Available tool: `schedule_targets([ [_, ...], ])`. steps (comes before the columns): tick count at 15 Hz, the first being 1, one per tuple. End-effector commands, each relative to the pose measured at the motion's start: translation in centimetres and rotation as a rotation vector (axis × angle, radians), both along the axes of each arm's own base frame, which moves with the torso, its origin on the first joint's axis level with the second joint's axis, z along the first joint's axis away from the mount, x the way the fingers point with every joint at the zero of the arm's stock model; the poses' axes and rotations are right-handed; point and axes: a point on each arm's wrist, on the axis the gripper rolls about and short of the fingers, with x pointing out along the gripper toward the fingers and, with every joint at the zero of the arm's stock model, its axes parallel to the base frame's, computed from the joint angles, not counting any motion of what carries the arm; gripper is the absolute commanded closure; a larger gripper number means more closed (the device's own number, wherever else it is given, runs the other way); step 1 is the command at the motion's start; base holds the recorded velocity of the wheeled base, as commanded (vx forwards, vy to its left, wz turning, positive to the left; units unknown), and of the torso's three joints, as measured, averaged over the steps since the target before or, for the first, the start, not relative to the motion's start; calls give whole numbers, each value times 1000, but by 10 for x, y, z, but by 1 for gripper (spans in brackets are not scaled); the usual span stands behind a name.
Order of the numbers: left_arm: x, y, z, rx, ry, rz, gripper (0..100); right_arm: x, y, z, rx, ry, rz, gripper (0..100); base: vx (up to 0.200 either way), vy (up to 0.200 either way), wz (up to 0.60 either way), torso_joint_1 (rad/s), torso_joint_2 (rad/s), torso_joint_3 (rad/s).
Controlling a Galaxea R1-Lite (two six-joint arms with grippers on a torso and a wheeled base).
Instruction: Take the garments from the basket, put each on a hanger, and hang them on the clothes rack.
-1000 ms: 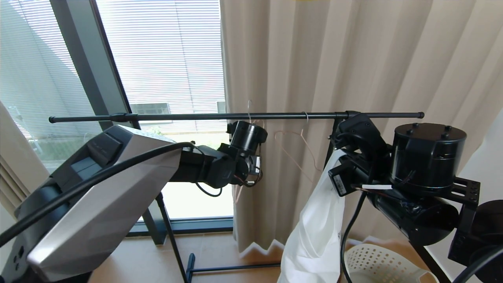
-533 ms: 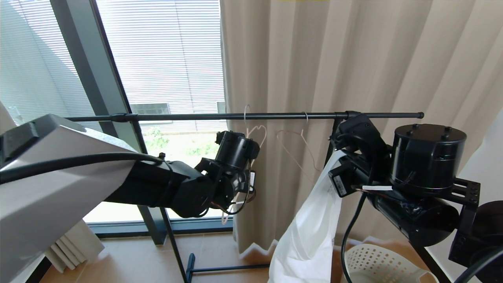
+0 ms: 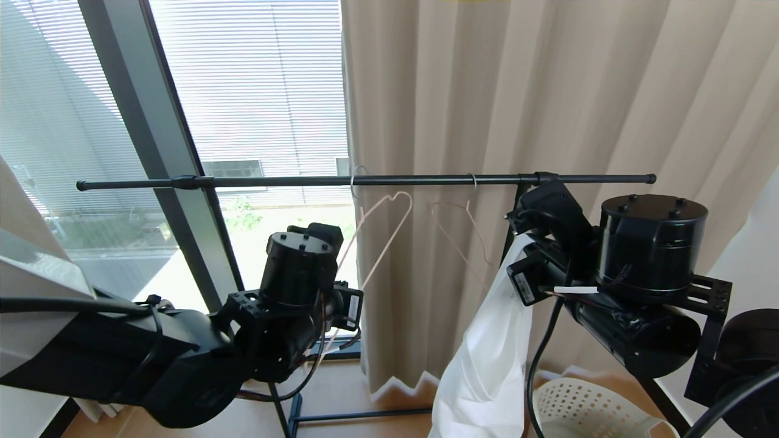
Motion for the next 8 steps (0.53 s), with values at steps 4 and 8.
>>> schedule_targets([
  [4, -40, 47, -16, -34, -17, -180, 100, 20, -7, -10, -17, 21, -58, 100, 0, 0, 0, 0, 0, 0],
  [8, -51, 61, -28, -30, -60, -288, 100, 28, -9, -8, -27, -27, -110, 100, 0, 0, 0, 0, 0, 0],
])
